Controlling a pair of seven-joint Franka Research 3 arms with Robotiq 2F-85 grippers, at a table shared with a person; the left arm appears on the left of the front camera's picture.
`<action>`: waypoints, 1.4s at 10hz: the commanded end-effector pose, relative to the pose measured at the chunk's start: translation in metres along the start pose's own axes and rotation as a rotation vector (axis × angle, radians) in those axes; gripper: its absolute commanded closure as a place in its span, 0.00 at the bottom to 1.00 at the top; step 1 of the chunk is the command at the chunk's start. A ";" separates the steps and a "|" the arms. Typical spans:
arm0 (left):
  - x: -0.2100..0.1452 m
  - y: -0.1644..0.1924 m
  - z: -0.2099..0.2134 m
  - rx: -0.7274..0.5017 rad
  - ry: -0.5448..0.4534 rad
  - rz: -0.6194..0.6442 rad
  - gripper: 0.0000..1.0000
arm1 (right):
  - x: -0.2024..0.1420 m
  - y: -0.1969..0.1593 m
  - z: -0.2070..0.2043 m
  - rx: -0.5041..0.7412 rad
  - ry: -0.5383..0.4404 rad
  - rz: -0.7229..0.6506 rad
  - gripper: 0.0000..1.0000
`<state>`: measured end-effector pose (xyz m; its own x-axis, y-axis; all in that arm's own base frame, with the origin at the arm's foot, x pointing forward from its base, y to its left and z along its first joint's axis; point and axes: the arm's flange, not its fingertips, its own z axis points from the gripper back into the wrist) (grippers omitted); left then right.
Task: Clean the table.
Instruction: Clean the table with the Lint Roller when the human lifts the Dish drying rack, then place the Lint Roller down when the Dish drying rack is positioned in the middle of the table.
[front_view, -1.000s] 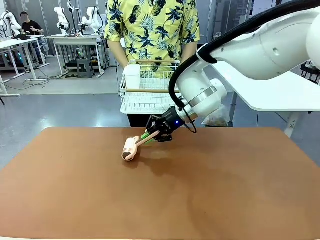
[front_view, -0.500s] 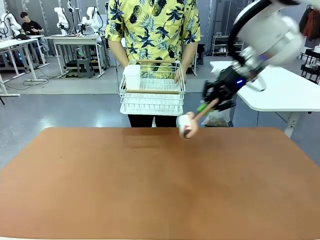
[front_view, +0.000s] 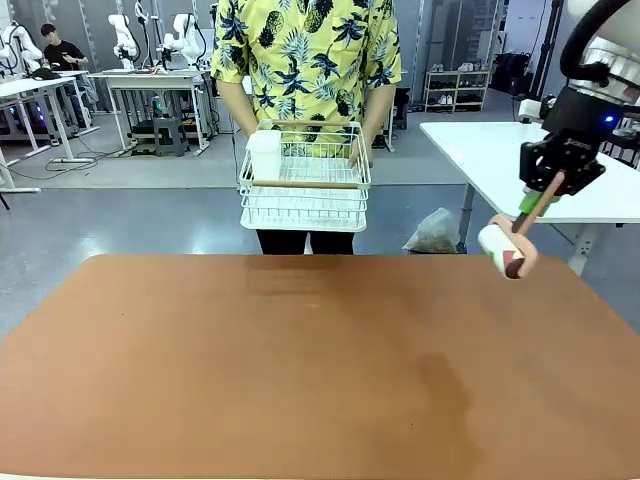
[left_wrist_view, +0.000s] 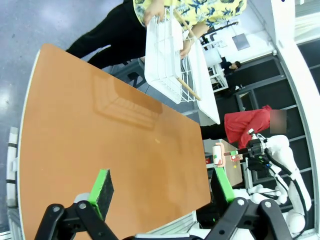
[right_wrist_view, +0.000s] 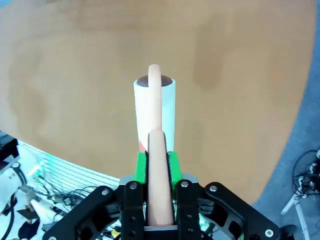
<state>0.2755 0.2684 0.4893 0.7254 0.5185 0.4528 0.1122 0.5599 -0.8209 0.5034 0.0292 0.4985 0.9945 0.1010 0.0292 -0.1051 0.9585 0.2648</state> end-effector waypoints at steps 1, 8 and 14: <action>0.000 0.000 0.003 -0.010 -0.005 -0.013 0.00 | -0.029 0.013 -0.007 -0.112 0.004 -0.065 0.79; 0.000 0.000 0.003 -0.010 -0.005 -0.013 0.00 | -0.034 0.004 -0.005 -0.132 0.014 -0.036 0.79; 0.000 0.000 0.003 -0.010 -0.005 -0.013 0.00 | -0.034 0.004 -0.005 -0.132 0.014 -0.036 0.79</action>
<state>0.2755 0.2684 0.4893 0.7253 0.5186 0.4528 0.1121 0.5600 -0.8209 0.4677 0.0299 0.4902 0.9984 0.0551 0.0085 -0.0557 0.9899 0.1302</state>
